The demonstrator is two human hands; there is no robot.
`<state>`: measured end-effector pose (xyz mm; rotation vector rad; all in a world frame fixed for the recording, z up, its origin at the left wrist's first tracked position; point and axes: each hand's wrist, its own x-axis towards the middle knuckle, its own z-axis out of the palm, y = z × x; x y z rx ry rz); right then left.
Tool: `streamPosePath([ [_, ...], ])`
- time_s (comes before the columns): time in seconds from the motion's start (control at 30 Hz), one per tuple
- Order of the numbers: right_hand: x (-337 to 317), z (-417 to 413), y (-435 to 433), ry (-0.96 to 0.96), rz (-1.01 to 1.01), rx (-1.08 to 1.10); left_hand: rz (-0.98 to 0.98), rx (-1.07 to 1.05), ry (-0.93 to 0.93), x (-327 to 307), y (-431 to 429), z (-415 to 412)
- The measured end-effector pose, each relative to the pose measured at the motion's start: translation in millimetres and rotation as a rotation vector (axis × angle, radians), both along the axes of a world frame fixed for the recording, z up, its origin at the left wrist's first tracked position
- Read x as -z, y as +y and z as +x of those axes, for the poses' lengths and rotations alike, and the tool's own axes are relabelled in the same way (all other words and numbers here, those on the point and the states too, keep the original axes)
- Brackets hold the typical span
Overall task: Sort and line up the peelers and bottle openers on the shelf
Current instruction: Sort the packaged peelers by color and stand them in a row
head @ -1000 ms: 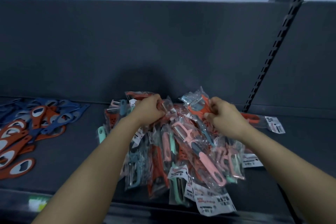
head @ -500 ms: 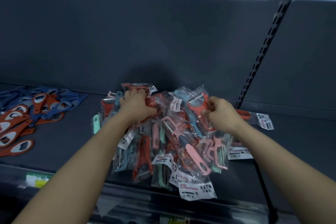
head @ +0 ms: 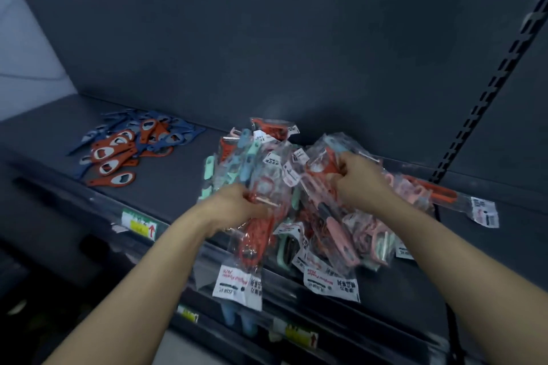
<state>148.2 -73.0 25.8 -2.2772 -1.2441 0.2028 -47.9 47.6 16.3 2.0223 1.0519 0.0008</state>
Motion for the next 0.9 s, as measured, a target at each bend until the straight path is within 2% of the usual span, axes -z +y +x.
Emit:
streamPosePath([
  [0.23,1.3,13.8,-31.5,0.065,0.073,0.058,0.114,-0.073,0.043,10.5,-31.4,8.1],
  [0.4,5.7,19.4,-45.1,0.121,0.074,0.059,-0.013,-0.191,0.000,9.2,-35.6,12.5],
  [0.63,-1.0,43.7,-64.9,0.136,0.194,0.277,-0.031,-0.126,0.037,11.6,-33.0,21.9],
  [0.83,-4.4,49.2,-85.2,0.271,-0.064,0.380,-0.030,-0.086,0.019,3.3,-17.6,35.1],
  [0.9,-2.3,49.0,-90.8,0.326,-0.081,0.401,-0.021,-0.040,-0.003,-2.2,-5.9,34.9],
])
